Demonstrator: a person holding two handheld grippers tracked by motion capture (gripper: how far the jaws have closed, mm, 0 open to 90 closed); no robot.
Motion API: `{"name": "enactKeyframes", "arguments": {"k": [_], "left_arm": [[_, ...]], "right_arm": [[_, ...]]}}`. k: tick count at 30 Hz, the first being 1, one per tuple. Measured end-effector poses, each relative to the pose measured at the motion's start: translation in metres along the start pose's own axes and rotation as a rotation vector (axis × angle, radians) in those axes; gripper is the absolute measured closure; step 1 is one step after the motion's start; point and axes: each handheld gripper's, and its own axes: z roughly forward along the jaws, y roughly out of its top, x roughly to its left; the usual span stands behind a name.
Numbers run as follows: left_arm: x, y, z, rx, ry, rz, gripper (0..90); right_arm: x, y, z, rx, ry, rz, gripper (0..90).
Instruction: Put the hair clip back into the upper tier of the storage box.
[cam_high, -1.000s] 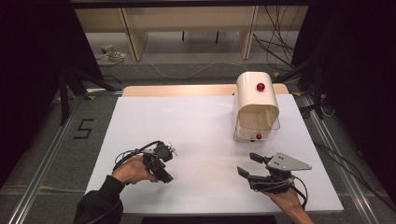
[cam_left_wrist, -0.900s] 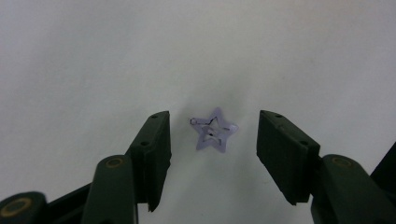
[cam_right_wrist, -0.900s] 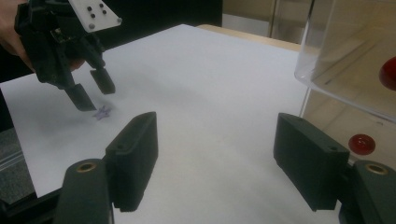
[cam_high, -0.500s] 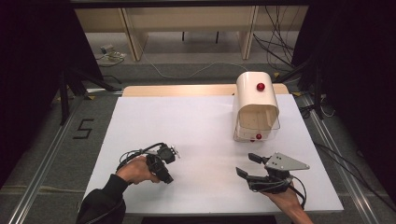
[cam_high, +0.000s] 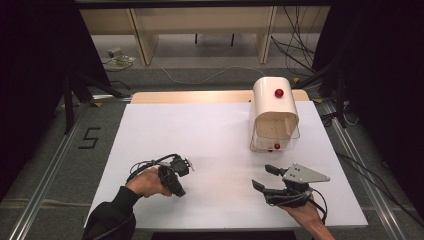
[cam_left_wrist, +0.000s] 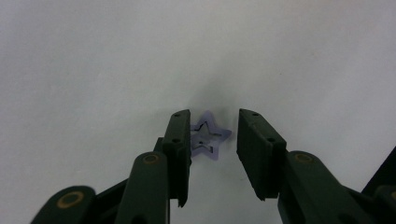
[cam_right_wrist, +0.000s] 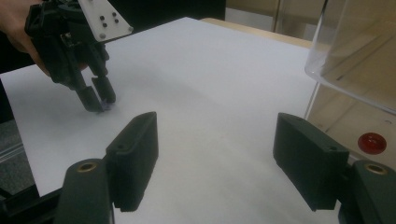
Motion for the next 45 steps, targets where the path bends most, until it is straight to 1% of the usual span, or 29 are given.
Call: {"name": "enactKeyframes", "arguments": {"k": [1, 2, 3, 6, 7, 9, 10, 12, 16, 20, 21, 23, 24, 26, 31, 32, 33, 34, 35, 42, 43, 45], "left_arm": [[0.0, 0.0, 0.0, 0.001, 0.001, -0.001, 65.6], [0.001, 0.0, 0.0, 0.013, 0.002, 0.008, 67.5], [0.0, 0.0, 0.001, 0.007, 0.004, -0.001, 67.5], [0.001, 0.0, 0.0, 0.009, 0.0, 0.0, 71.8], [0.001, 0.001, 0.0, 0.017, 0.001, 0.008, 73.0], [0.001, 0.001, 0.0, 0.017, 0.002, 0.005, 73.9], [0.001, 0.001, 0.0, 0.013, 0.001, -0.004, 75.2], [0.002, 0.001, 0.0, 0.005, 0.003, -0.009, 79.0], [0.002, 0.001, -0.002, 0.001, -0.011, -0.01, 81.8], [0.002, 0.001, -0.005, -0.015, -0.026, -0.011, 87.0], [0.002, 0.001, -0.005, -0.024, -0.029, -0.019, 87.0], [0.002, 0.001, -0.006, -0.025, -0.027, -0.014, 87.8], [0.002, 0.0, -0.007, -0.019, -0.028, -0.005, 88.0], [0.002, 0.0, -0.007, -0.022, -0.038, -0.009, 88.4], [0.002, -0.001, -0.008, -0.027, -0.043, -0.007, 89.0], [0.001, -0.001, -0.009, -0.036, -0.043, -0.013, 89.2], [0.002, -0.001, -0.01, -0.04, -0.042, -0.01, 89.2], [0.002, 0.0, -0.011, -0.034, -0.038, 0.0, 89.2], [0.002, 0.0, -0.012, -0.037, -0.039, 0.0, 89.2], [0.002, -0.001, -0.017, -0.067, -0.035, -0.014, 89.2], [0.002, -0.001, -0.02, -0.086, -0.038, -0.014, 89.2], [0.003, -0.001, -0.022, -0.093, -0.035, -0.007, 89.2]], "right_arm": [[0.0, 0.0, 0.0, 0.0, 0.001, 0.001, 31.7], [0.0, 0.0, 0.0, 0.003, -0.001, -0.001, 31.7], [0.0, 0.0, 0.0, 0.003, -0.001, -0.001, 31.7], [0.0, 0.0, 0.001, 0.003, 0.0, -0.002, 31.7], [0.0, -0.001, 0.001, 0.003, 0.002, -0.002, 31.7], [0.0, -0.001, 0.001, 0.004, 0.001, -0.001, 31.7], [0.0, -0.001, 0.001, 0.004, 0.001, -0.003, 31.7], [0.0, -0.001, 0.002, 0.006, 0.001, -0.004, 31.8], [0.0, -0.001, 0.002, 0.007, 0.001, -0.002, 31.8], [0.0, -0.001, 0.002, 0.01, 0.0, -0.006, 31.8], [0.0, -0.001, 0.002, 0.01, 0.0, -0.006, 31.8], [0.0, -0.001, 0.003, 0.011, 0.0, -0.007, 31.8], [-0.001, -0.001, 0.003, 0.012, 0.0, -0.007, 31.8], [-0.001, -0.001, 0.003, 0.014, -0.001, -0.008, 31.8], [0.0, -0.001, 0.003, 0.018, -0.003, -0.009, 31.8], [0.0, -0.001, 0.003, 0.02, -0.003, -0.01, 31.8], [0.0, -0.001, 0.003, 0.02, -0.003, -0.01, 31.8], [0.0, -0.001, 0.003, 0.02, -0.002, -0.01, 31.8], [0.0, -0.001, 0.003, 0.021, -0.003, -0.01, 31.8], [0.0, -0.001, 0.003, 0.022, -0.002, -0.012, 31.7], [0.0, -0.001, 0.003, 0.022, -0.002, -0.012, 31.8], [0.0, -0.001, 0.003, 0.022, -0.002, -0.013, 31.8]]}}
